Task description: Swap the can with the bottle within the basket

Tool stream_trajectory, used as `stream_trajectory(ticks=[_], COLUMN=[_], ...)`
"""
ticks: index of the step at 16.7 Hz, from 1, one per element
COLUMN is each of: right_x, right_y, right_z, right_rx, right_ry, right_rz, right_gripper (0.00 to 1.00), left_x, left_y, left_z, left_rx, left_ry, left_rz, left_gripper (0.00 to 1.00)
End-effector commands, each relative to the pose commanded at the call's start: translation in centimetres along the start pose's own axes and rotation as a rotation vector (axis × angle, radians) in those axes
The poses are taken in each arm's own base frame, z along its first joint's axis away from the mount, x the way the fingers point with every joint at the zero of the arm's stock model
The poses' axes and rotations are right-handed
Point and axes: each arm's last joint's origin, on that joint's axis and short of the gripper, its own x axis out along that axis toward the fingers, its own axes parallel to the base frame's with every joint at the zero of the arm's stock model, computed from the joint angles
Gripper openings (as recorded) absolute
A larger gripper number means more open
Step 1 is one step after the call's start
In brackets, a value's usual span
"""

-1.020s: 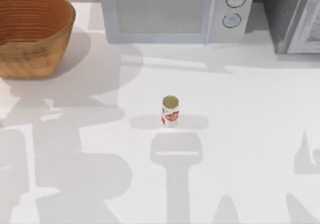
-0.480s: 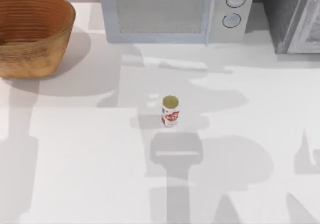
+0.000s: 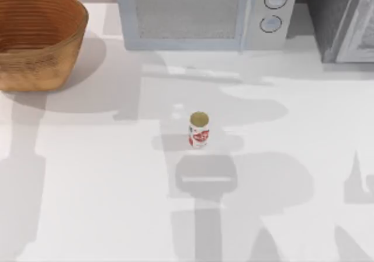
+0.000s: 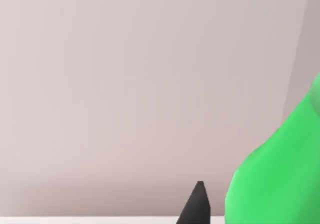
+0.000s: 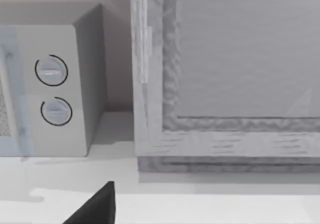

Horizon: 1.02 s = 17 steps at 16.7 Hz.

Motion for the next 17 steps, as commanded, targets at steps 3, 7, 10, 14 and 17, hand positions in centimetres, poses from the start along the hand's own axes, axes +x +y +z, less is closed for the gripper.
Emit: stream_trajectory(ticks=[3,7,10,14,17], right_x=[0.0,0.0,0.0,0.0,0.0], right_y=[0.0,0.0,0.0,0.0,0.0], right_z=[0.0,0.0,0.0,0.0,0.0], right_rx=[0.0,0.0,0.0,0.0,0.0], right_ry=[0.0,0.0,0.0,0.0,0.0], right_rz=[0.0,0.0,0.0,0.0,0.0], right_gripper=[1.0,1.0,1.0,1.0,1.0], left_x=[3.0,4.4,4.4,4.4,4.4], left_y=[0.0,-0.1,-0.1,-0.1,-0.1], left_z=[-2.2,-2.9,-2.9,-2.9,-2.9], left_rx=[-0.003,-0.002,-0.002,-0.002,-0.002], left_ry=[0.028,0.012,0.012,0.012,0.012], left_rz=[-0.002,-0.002,-0.002,-0.002,-0.002], left_gripper=[0.0,0.0,0.08,0.38,0.6])
